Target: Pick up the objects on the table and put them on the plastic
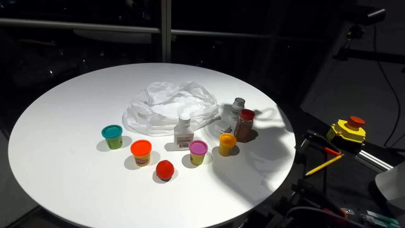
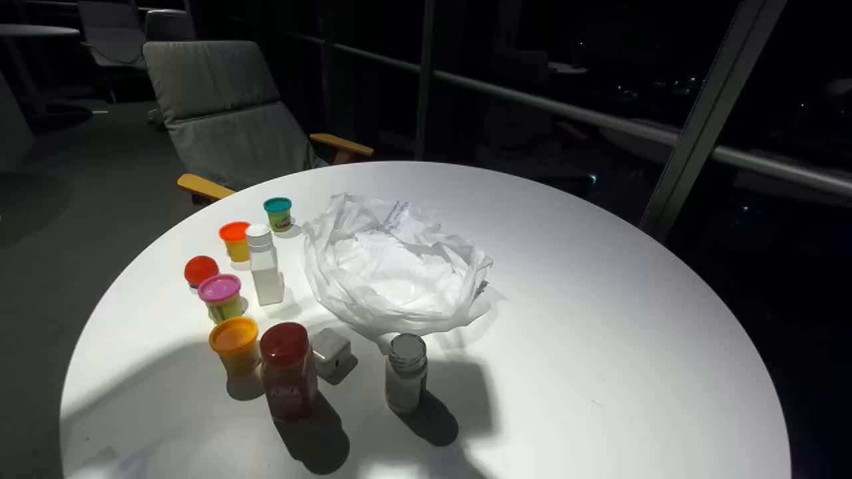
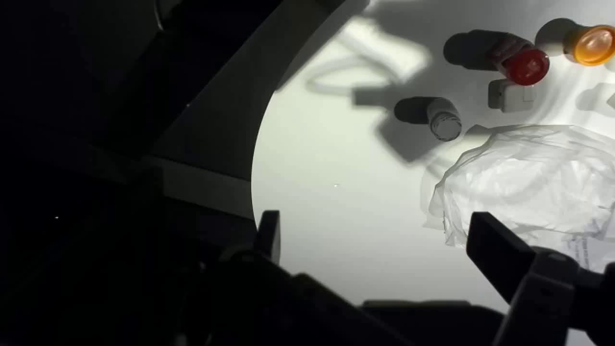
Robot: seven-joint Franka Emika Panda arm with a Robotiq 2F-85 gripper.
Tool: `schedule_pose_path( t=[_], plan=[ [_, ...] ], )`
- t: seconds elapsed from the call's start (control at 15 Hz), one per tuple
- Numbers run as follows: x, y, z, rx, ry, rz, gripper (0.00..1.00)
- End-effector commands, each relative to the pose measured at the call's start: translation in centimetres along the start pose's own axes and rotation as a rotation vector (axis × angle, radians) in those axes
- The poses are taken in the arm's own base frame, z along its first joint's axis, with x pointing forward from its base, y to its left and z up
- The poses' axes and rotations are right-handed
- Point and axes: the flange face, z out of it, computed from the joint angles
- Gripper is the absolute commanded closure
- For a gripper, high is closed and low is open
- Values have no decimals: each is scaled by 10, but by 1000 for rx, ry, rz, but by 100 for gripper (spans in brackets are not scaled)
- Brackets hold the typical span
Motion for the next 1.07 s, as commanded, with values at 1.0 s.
schedule_pose_path(
  t=[1.0],
  plan=[
    [63, -26, 50, 139, 73, 85, 0]
  ],
)
